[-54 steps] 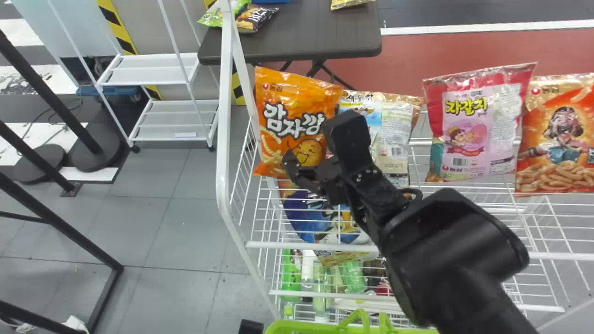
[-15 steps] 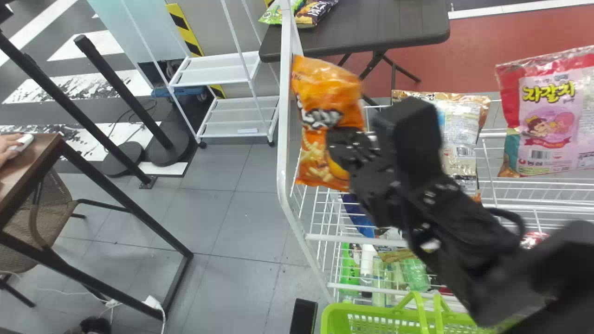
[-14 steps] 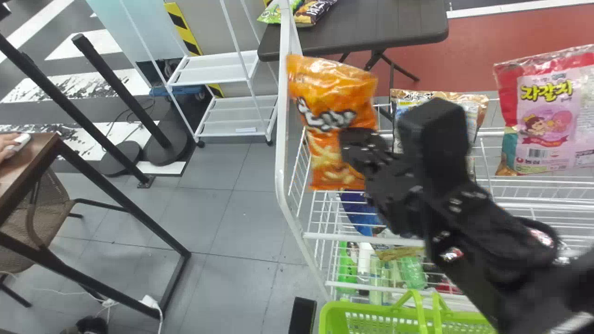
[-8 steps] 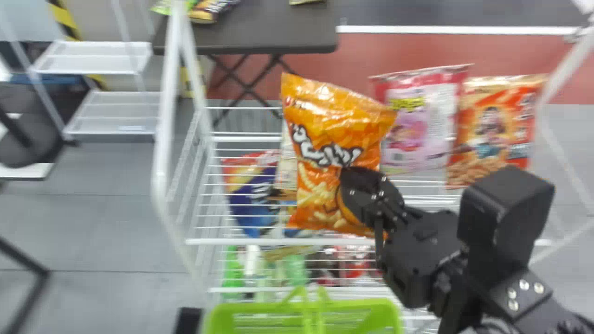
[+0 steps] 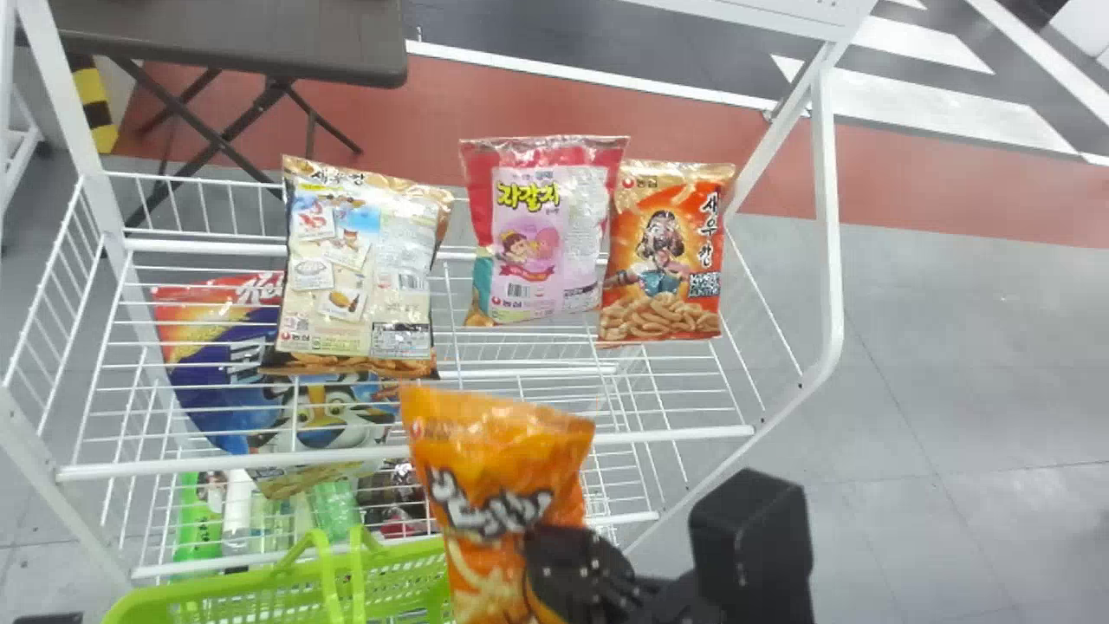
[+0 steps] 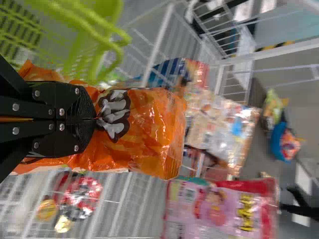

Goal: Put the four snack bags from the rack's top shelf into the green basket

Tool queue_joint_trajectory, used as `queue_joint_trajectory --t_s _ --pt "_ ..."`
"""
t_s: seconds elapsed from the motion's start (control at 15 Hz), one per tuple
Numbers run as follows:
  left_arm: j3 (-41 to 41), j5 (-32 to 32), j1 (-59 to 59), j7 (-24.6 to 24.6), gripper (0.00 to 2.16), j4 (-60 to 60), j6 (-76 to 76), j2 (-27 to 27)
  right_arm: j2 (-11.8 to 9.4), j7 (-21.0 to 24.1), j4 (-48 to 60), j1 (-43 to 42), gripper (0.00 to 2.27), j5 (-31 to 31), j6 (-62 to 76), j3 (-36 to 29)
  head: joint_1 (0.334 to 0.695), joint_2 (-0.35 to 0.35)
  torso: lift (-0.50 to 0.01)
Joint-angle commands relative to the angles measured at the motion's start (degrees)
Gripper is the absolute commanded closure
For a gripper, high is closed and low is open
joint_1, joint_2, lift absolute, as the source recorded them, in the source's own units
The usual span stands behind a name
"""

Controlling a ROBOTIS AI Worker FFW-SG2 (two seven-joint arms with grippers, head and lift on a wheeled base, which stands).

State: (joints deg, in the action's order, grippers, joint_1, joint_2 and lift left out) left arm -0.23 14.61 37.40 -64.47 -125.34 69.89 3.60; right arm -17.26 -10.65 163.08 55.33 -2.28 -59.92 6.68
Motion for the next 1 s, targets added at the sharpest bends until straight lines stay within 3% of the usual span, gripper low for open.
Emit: queue_joint_trajectory --t_s 0.0,0.2,0.47,0.53,0.6,0.67,0.73,0.93 --pt "-0.03 -0.02 0.21 -0.04 2.15 -0.35 -0.14 -0.44 -0.50 -0.16 -2.07 -0.31 2.13 1.31 -5.61 0.35 0.695 -0.350 0.000" --pt "-0.38 -0.11 0.21 0.14 2.15 -0.70 -0.14 -0.52 1.52 -2.71 -12.00 -4.00 2.13 8.17 -4.21 0.44 0.695 -0.350 0.000" --pt "-1.35 -0.64 0.65 0.66 2.15 -1.23 -0.14 -0.61 3.19 -4.82 -21.58 -8.13 2.11 11.86 3.53 2.63 0.695 -0.350 0.000" --pt "-1.44 -0.73 0.74 0.75 2.15 -1.23 -0.14 -0.61 3.37 -4.73 -22.90 -8.93 1.78 11.77 3.53 2.90 0.695 -0.350 0.000" --pt "-1.44 -0.73 0.74 0.75 2.15 -1.23 -0.14 -0.52 3.46 -4.64 -23.86 -9.36 1.16 10.63 3.70 3.07 0.695 -0.350 0.000" --pt "-1.35 -0.81 0.74 0.75 2.15 -1.23 -0.14 -0.52 3.46 -4.47 -24.39 -9.45 0.13 9.49 4.23 2.90 0.695 -0.347 0.000" --pt "-1.26 -0.81 0.74 0.75 2.15 -1.14 -0.14 -0.52 3.37 -4.47 -24.22 -9.36 0.00 9.40 3.00 1.84 0.695 -0.350 0.000" --pt "-1.53 -1.34 0.48 0.93 2.15 -1.05 -0.14 -0.70 3.28 -5.08 -20.26 -8.93 0.05 10.02 -4.73 0.09 0.695 -0.350 0.000"
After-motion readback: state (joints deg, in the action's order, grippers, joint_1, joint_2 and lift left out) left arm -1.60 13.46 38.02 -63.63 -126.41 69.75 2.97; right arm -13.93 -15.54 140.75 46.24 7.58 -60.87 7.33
